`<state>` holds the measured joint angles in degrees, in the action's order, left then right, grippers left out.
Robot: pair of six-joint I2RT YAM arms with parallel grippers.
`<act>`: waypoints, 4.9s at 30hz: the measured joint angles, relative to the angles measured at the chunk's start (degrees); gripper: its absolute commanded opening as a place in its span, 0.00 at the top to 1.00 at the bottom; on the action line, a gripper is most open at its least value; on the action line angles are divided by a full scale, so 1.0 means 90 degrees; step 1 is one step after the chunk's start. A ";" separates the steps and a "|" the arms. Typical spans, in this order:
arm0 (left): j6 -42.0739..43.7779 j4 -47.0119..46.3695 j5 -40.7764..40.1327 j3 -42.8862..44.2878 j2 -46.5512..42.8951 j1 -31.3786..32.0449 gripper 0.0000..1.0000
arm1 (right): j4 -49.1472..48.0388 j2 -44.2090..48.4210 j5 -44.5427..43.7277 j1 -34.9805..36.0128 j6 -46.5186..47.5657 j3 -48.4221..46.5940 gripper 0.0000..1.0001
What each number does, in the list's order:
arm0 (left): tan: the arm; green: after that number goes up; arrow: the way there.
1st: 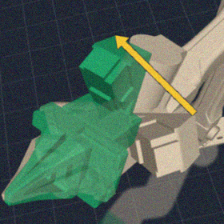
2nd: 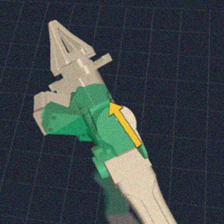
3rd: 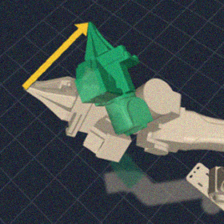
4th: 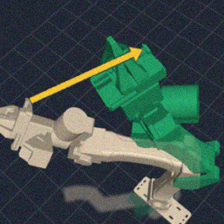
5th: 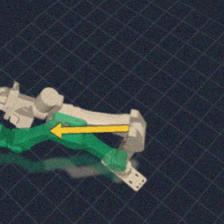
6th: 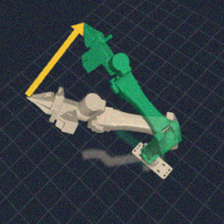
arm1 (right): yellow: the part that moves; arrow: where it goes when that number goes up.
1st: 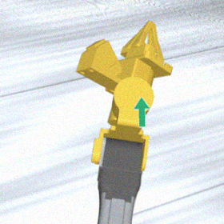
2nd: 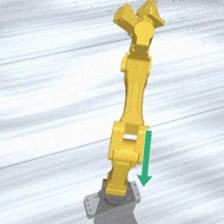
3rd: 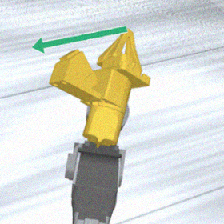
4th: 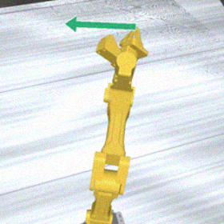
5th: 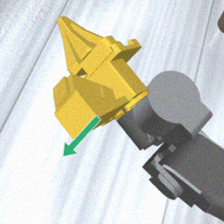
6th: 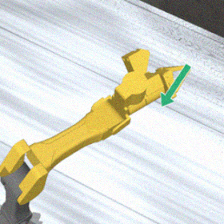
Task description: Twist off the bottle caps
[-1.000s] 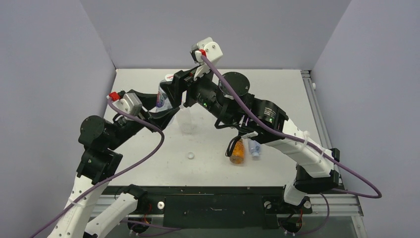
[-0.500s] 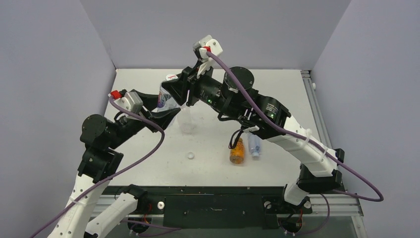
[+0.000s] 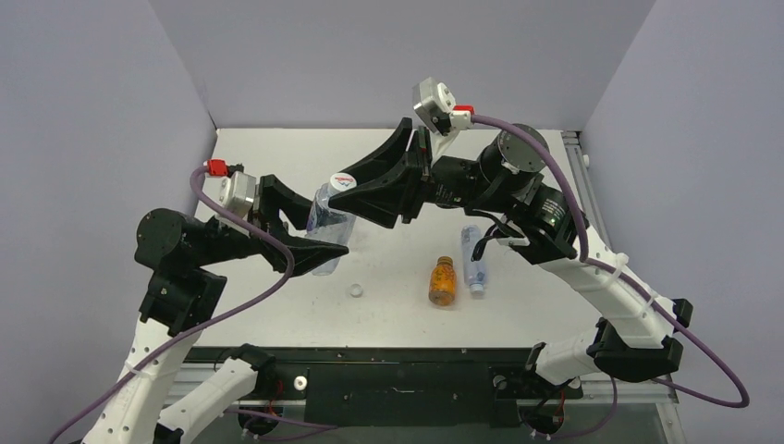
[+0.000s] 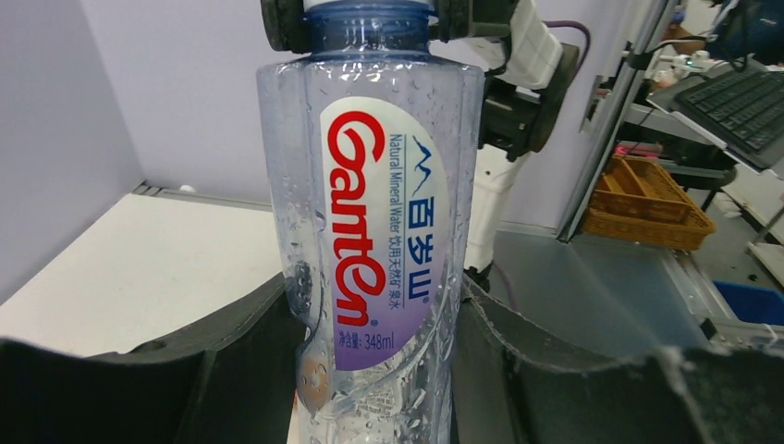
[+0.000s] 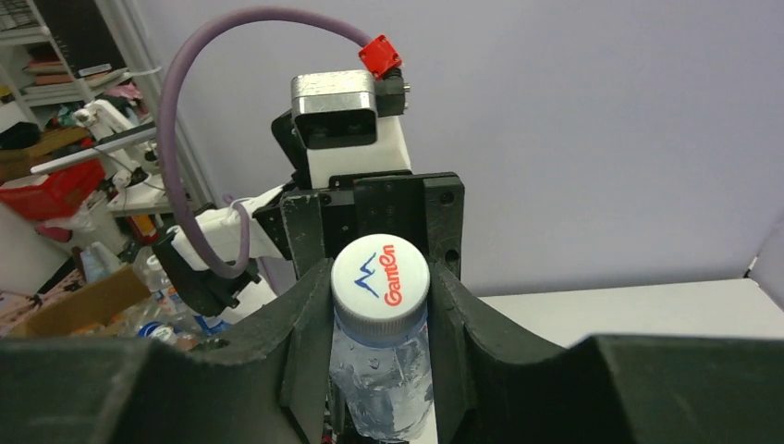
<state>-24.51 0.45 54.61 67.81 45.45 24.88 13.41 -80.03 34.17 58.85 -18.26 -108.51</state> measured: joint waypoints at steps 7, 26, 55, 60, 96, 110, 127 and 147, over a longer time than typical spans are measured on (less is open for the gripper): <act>-0.0007 -0.0005 0.0214 0.0027 0.0029 0.0017 1.00 | 0.0073 0.0002 -0.0279 0.0036 0.0112 -0.0015 0.21; 0.3317 0.0573 -0.3106 -0.0746 -0.0367 0.0022 1.00 | 0.1661 -0.1749 -0.5778 0.1219 0.0435 -0.2475 0.27; 0.0498 -0.0078 -0.0289 -0.0260 0.0051 0.0066 1.00 | -0.0146 -0.0182 -0.0600 0.0075 -0.0143 -0.0075 1.00; -0.0056 -0.0257 0.0386 -0.0134 0.0039 0.0075 1.00 | -0.0857 -0.0163 0.0648 0.0007 -0.0556 0.0109 1.00; 0.2790 0.0493 -0.2956 -0.0658 -0.0321 0.0058 1.00 | 0.1994 -0.1562 -0.5518 0.1326 0.0687 -0.2137 0.57; 0.2608 0.0508 -0.2720 -0.0729 -0.0357 0.0046 1.00 | 0.1766 -0.1341 -0.4121 0.0699 0.0267 -0.1790 1.00; 0.0879 0.0449 -0.0384 -0.0542 0.0010 0.0061 1.00 | 0.0670 0.0374 -0.0236 -0.0068 0.0483 -0.0449 1.00; 0.1574 0.0308 -0.2028 -0.0685 -0.0260 0.0036 1.00 | 0.0398 0.1644 -0.3619 -0.0379 0.0129 0.5323 1.00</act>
<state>-10.35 3.22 36.36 61.65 43.11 25.21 16.99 -65.23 1.61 55.44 -17.10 -60.60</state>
